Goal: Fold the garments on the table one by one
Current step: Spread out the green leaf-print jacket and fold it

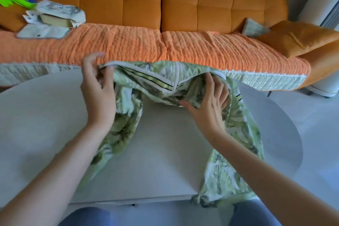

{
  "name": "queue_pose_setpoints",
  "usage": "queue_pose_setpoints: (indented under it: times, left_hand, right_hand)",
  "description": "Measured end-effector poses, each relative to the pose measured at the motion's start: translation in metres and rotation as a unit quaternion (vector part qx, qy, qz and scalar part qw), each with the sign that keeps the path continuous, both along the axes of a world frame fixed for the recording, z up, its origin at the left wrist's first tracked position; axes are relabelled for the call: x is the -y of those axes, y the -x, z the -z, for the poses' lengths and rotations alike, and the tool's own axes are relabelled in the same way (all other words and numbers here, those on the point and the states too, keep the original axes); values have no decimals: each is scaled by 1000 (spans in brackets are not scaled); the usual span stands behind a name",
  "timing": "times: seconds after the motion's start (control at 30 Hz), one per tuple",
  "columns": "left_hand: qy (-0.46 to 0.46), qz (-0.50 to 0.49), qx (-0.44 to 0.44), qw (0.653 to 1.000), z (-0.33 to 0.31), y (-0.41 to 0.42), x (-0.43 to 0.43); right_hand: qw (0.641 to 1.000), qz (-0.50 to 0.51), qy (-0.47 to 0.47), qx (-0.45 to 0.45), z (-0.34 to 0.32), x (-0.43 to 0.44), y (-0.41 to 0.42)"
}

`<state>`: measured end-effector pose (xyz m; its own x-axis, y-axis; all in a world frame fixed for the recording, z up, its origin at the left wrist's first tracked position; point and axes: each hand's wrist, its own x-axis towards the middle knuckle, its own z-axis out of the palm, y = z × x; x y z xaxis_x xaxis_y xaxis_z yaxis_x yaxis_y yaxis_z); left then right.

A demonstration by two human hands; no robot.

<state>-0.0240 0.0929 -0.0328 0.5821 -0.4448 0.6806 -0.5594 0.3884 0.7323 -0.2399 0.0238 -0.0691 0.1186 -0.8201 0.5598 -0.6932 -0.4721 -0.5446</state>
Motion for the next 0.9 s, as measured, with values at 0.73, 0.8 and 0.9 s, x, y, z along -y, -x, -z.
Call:
queue_pose_setpoints:
  times: [0.73,0.8,0.9]
  left_hand:
    - [-411,2,406,816,90,11,13]
    - [-379,-15,372,847,90,7,13]
    - [-312,-58,281,906,78,-5,8]
  right_hand:
    - [931,-81,-121,-333,33,18,5]
    - [945,-70,-120,-296,32,25,9]
    - [976,-52,-61,-204,14,39,21]
